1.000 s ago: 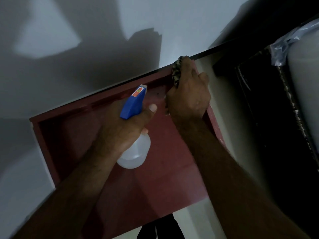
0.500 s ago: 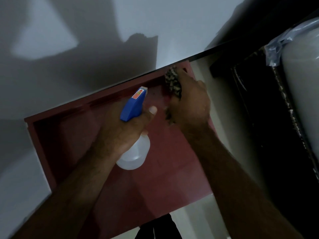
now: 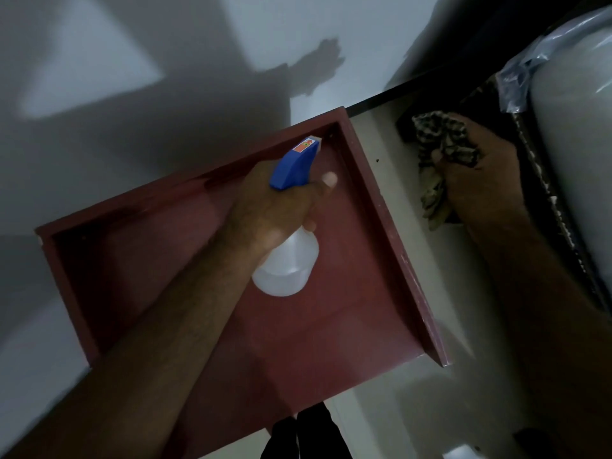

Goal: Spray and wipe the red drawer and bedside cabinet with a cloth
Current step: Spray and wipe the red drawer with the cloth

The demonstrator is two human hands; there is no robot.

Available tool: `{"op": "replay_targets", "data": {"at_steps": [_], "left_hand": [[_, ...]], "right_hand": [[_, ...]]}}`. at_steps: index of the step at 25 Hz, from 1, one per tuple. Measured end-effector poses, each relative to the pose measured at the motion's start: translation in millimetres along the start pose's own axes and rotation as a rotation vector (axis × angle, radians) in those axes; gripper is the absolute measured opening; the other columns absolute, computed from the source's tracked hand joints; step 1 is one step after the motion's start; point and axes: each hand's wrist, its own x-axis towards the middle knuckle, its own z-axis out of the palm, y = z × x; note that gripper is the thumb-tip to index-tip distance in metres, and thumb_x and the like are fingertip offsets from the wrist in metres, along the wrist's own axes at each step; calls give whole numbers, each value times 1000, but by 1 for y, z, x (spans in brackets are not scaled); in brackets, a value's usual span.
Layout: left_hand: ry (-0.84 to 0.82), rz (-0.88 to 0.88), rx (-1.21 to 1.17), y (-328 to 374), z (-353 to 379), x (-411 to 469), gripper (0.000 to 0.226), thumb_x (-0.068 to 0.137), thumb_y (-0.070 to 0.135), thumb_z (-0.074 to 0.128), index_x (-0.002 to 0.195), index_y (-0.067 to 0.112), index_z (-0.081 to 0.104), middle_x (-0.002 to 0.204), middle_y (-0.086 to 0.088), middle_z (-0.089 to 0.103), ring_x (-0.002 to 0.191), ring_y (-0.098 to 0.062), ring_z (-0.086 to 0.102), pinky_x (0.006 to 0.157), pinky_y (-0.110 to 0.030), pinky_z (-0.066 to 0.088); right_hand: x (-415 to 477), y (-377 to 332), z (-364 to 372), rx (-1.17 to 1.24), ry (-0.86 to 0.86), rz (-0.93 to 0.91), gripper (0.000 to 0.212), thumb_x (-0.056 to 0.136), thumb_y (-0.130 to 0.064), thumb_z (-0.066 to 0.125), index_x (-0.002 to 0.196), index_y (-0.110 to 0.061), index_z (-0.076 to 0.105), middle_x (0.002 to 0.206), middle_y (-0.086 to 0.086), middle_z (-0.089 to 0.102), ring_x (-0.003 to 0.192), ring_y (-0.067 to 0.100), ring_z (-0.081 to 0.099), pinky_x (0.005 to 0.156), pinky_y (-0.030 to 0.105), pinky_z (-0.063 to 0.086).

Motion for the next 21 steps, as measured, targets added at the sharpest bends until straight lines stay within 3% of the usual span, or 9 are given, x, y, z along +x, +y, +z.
{"op": "replay_targets", "data": {"at_steps": [2,4,7,10,15,19,21], "left_hand": [[-1,-12,-4,4,6,7,53,88,47,76,96,-4,64,81,-27,69,55,-14,69,71,-39,58],[1,-29,-10,5,11,13,54,86,48,77,95,-3,64,81,-27,69,55,-17,69,75,-46,60],[14,-54,-23,5,14,19,51,85,45,79,94,-3,65,82,-25,71,56,-22,71,77,-53,63],[10,-56,-39,6,16,17,48,86,43,80,96,-2,66,82,-26,69,56,-23,70,75,-54,63],[-15,-59,17,7,21,3,45,87,45,77,93,1,65,84,-24,70,58,-19,71,67,-38,62],[-65,-119,42,9,24,-9,43,87,48,76,93,6,66,77,-15,69,63,-22,71,80,-48,62],[-83,-126,48,8,24,-16,46,86,48,77,96,5,65,77,-14,69,65,-23,71,82,-49,61]], "right_hand": [[8,1,1,5,-7,-39,40,100,-12,64,132,-35,69,103,-1,78,79,18,77,64,45,65],[15,2,0,18,0,-91,40,98,-12,67,134,-30,69,110,-6,77,93,8,76,79,40,65],[25,4,-4,29,0,-134,39,97,-13,66,134,-23,69,119,-4,76,107,14,74,95,47,61],[30,7,-8,37,14,-139,38,96,-16,66,133,-25,71,116,-5,77,102,17,75,92,49,62],[24,12,-9,65,5,-128,40,97,-13,68,136,-22,69,122,-5,75,111,11,72,100,42,59],[18,15,-10,38,-21,-110,40,98,-14,65,137,-25,68,123,1,75,113,25,72,99,56,57],[14,15,-10,38,-29,-114,40,98,-12,64,135,-25,68,121,0,75,111,22,73,98,53,58]]}}
